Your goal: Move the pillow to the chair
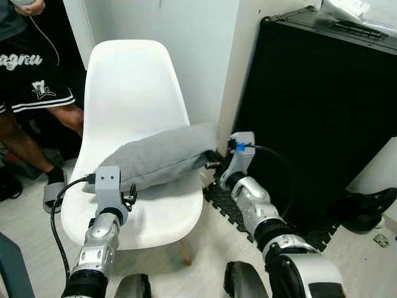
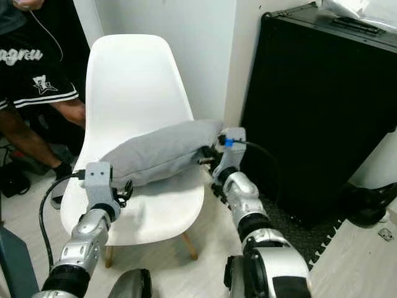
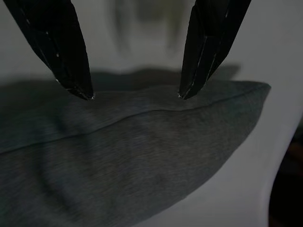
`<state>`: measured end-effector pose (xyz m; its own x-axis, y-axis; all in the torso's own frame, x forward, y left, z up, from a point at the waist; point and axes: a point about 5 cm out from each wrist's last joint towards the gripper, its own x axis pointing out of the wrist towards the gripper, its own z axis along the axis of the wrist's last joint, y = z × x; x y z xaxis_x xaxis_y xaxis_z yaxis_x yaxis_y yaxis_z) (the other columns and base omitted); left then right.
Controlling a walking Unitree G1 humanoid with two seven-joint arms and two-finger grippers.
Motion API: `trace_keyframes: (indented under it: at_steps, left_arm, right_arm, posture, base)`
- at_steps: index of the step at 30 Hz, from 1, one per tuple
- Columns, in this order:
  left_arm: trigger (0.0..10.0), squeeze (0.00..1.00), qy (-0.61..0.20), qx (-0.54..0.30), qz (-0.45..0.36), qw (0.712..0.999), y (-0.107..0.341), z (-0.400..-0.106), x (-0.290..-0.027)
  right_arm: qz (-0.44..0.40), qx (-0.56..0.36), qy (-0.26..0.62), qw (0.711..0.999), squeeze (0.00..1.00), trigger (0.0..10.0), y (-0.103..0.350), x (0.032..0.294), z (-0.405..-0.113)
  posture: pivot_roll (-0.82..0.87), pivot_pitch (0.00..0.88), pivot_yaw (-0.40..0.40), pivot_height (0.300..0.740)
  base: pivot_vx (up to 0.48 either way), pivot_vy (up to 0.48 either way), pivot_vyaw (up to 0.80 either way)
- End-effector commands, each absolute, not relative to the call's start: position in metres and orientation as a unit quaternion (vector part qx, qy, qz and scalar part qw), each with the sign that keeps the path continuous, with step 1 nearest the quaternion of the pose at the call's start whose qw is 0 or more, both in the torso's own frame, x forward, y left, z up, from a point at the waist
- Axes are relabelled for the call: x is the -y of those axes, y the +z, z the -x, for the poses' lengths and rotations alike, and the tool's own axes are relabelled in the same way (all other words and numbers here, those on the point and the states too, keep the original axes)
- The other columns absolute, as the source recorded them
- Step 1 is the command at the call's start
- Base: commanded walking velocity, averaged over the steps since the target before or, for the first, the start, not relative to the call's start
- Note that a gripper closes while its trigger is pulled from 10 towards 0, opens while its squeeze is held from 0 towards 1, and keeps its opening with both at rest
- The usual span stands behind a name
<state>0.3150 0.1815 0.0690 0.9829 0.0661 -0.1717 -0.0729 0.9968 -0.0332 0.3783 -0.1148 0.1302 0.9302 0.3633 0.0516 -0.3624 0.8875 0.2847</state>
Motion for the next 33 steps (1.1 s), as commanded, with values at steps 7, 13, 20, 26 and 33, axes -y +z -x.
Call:
trace_keyframes:
  at_steps: [7, 13, 20, 26, 33]
  left_arm:
    - [10.0, 0.00, 0.013, -0.063, 0.036, 0.997, 0.082, -0.321, -0.171]
    - [10.0, 0.00, 0.008, -0.064, 0.033, 0.997, 0.082, -0.320, -0.167]
    - [10.0, 0.00, 0.010, -0.075, 0.024, 0.997, 0.074, -0.314, -0.169]
    - [10.0, 0.00, 0.012, -0.076, 0.024, 0.997, 0.074, -0.312, -0.170]
    - [10.0, 0.00, 0.014, -0.075, 0.023, 0.997, 0.074, -0.311, -0.171]
  right_arm:
    - [-0.142, 0.046, 0.122, 0.981, 0.00, 10.0, 0.155, 0.146, -0.387]
    - [-0.095, 0.002, 0.112, 0.989, 0.00, 10.0, 0.119, 0.149, -0.371]
    - [-0.070, -0.038, 0.116, 0.990, 0.00, 10.0, 0.086, 0.149, -0.352]
    - [-0.082, -0.037, 0.110, 0.990, 0.00, 10.0, 0.081, 0.152, -0.346]
    - [-0.079, -0.040, 0.108, 0.990, 0.00, 10.0, 0.079, 0.150, -0.344]
  posture:
    - [0.02, 0.018, -0.040, 0.588]
    - [0.02, 0.019, -0.035, 0.588]
    - [0.01, 0.022, -0.021, 0.588]
    - [0.01, 0.022, -0.019, 0.603]
    - [0.01, 0.019, -0.018, 0.638]
  base:
    - [0.000, 0.000, 0.00]
    - [0.000, 0.000, 0.00]
    - [0.000, 0.000, 0.00]
    - [0.000, 0.000, 0.00]
    - [0.000, 0.000, 0.00]
